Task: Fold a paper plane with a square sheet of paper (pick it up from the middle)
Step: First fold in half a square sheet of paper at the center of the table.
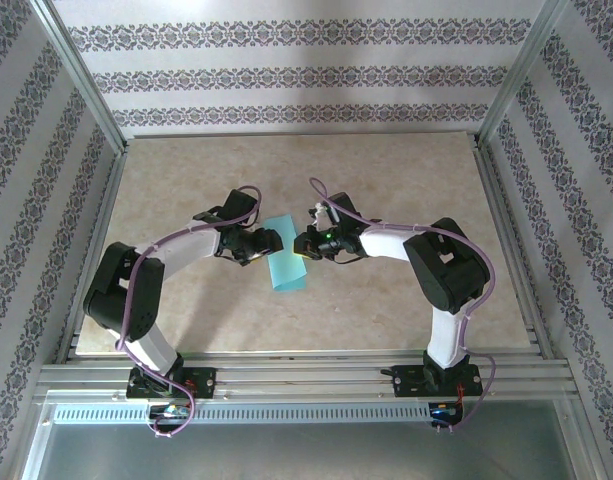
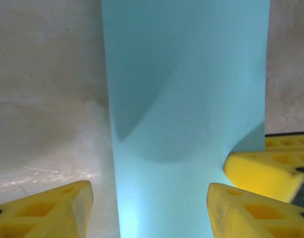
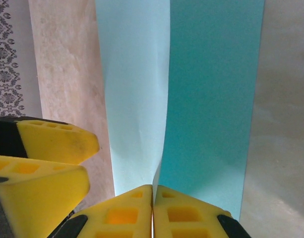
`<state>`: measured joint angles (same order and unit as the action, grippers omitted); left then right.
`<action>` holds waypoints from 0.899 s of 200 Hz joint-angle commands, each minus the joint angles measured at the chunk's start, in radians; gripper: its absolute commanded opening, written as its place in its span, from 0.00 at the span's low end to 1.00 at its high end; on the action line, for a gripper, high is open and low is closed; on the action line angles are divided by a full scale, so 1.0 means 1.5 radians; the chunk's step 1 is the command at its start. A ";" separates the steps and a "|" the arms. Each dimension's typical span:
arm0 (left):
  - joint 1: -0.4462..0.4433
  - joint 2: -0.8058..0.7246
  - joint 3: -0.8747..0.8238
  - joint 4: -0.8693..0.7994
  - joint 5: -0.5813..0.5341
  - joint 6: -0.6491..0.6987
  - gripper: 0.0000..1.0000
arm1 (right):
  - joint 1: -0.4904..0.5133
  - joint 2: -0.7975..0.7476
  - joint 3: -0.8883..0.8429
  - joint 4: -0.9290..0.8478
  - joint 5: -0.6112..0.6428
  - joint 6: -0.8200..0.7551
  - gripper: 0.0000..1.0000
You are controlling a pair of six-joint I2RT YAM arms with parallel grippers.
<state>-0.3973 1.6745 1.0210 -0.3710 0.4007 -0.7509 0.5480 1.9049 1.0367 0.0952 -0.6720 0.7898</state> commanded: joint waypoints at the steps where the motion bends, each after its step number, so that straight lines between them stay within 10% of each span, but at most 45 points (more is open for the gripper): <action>1: 0.006 0.023 0.001 0.035 0.022 -0.043 0.62 | 0.009 0.015 0.006 -0.001 -0.012 0.008 0.12; 180: 0.006 0.109 0.022 -0.004 -0.003 0.015 0.46 | -0.065 -0.132 -0.056 -0.061 0.106 -0.011 0.43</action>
<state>-0.3969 1.8004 1.0409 -0.3576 0.4110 -0.7635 0.4610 1.7744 0.9855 0.0326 -0.5846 0.8001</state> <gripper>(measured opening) 0.450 0.425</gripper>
